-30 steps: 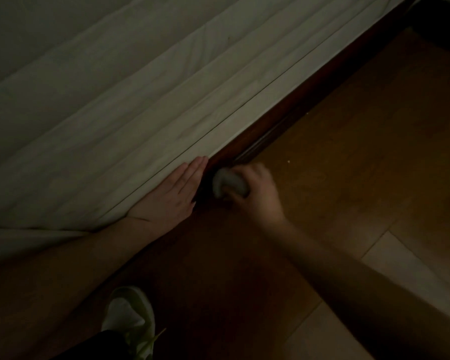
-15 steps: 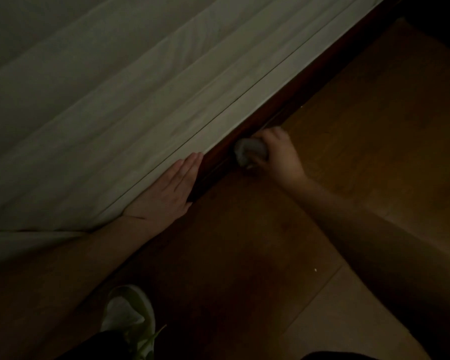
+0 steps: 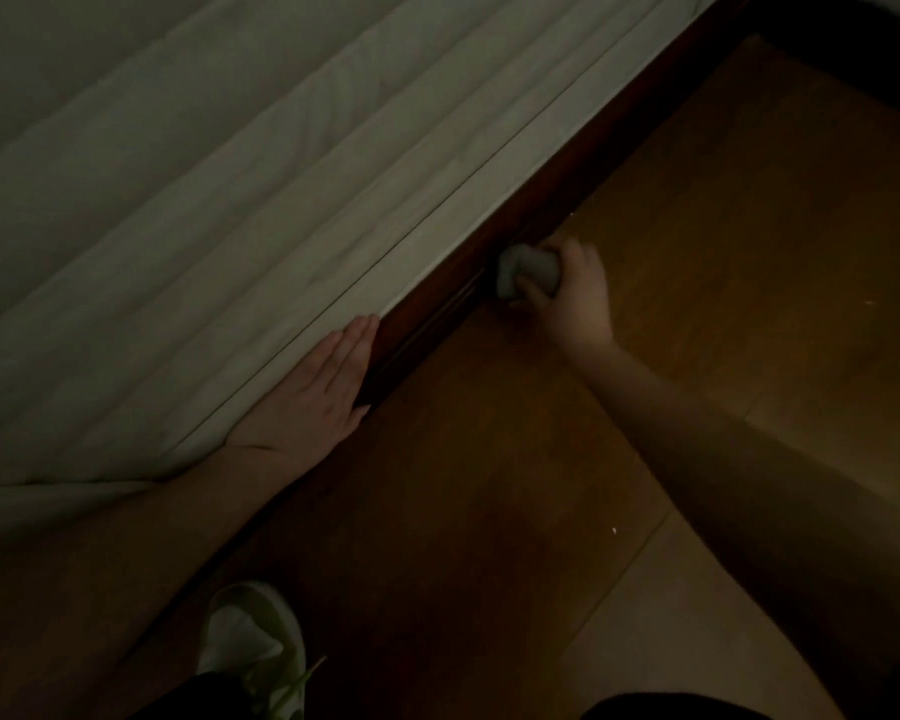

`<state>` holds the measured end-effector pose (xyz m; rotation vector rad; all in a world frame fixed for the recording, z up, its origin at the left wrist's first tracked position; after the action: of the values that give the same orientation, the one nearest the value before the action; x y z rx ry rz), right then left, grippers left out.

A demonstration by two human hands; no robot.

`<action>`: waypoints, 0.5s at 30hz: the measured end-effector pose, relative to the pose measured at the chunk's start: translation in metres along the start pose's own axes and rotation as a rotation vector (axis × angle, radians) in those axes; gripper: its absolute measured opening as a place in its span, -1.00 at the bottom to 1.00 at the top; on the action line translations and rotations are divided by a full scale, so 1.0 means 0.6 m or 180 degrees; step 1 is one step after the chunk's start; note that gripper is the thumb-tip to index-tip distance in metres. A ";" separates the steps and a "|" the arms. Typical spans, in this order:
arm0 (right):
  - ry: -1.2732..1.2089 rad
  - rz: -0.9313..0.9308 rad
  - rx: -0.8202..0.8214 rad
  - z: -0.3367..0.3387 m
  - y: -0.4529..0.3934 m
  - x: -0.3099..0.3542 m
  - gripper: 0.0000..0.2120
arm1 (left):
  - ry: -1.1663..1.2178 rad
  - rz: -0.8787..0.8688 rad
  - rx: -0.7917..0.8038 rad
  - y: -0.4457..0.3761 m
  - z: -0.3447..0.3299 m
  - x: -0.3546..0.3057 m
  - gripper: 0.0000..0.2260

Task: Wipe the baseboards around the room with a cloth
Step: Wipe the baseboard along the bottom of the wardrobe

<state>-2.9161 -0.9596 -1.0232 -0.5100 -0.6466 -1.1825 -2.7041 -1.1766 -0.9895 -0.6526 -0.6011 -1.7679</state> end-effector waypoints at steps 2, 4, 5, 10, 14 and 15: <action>-0.0144 0.0172 0.0319 -0.041 0.071 0.020 -0.56 | -0.0031 -0.0021 -0.0109 0.003 -0.001 -0.002 -0.37; -0.0265 0.0374 0.0726 -0.088 0.141 0.047 -0.57 | -0.0062 -0.0033 -0.0110 0.004 -0.002 -0.003 -0.39; -0.0296 0.0476 0.0901 -0.111 0.171 0.062 -0.57 | -0.0071 -0.0038 -0.0109 0.004 -0.003 -0.004 -0.40; -0.0498 0.0707 0.1293 -0.184 0.243 0.120 -0.59 | -0.0085 -0.0052 -0.0189 0.001 -0.006 -0.005 -0.42; -0.0367 0.0803 0.1444 -0.191 0.225 0.126 -0.58 | -0.0153 -0.0059 -0.0156 -0.001 -0.009 -0.003 -0.37; -0.0302 0.0813 0.1441 -0.184 0.211 0.117 -0.57 | -0.0154 -0.0061 -0.0145 0.000 -0.009 -0.004 -0.39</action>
<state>-2.7578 -1.0426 -1.0569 -0.2546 -0.8750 -0.7432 -2.7042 -1.1788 -0.9949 -0.7249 -0.6033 -1.7922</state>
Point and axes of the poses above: each hand's wrist, its own y-axis away from the middle knuckle, its own z-axis out of the back of the hand, x = y × z, the point moved 4 cm from there along -y, towards the middle knuckle
